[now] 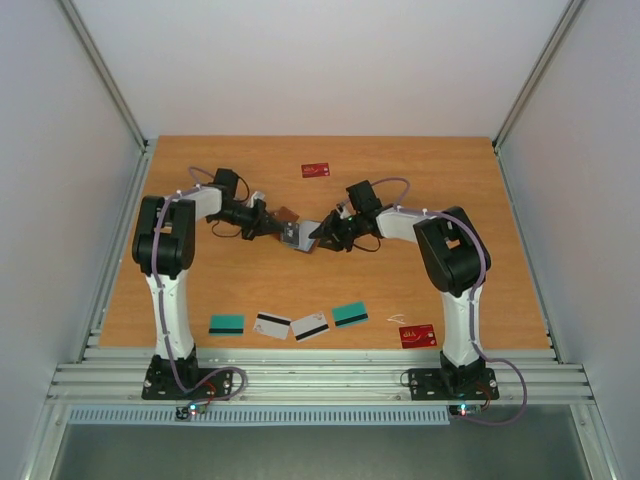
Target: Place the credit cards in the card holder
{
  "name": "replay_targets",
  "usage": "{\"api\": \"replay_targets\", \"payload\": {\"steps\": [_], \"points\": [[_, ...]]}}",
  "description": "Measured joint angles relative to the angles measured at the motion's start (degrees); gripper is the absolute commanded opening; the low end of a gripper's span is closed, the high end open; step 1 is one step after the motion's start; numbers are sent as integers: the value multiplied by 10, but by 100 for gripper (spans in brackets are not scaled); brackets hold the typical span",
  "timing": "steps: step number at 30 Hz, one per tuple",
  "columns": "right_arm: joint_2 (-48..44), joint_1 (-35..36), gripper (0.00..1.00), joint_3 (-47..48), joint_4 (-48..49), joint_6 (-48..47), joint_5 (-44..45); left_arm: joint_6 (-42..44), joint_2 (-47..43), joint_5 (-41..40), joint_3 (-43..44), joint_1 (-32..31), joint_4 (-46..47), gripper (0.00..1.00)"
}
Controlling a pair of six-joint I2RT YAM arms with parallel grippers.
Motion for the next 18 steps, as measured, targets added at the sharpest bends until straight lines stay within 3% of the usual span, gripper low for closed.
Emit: {"api": "replay_targets", "payload": {"steps": [10,18], "points": [[21,4,3,23,7,5,-7,-16,9,24,-10,8,25,0],[20,4,1,48,-44,-22,-9,-31,4,34,-40,9,44,0]]}}
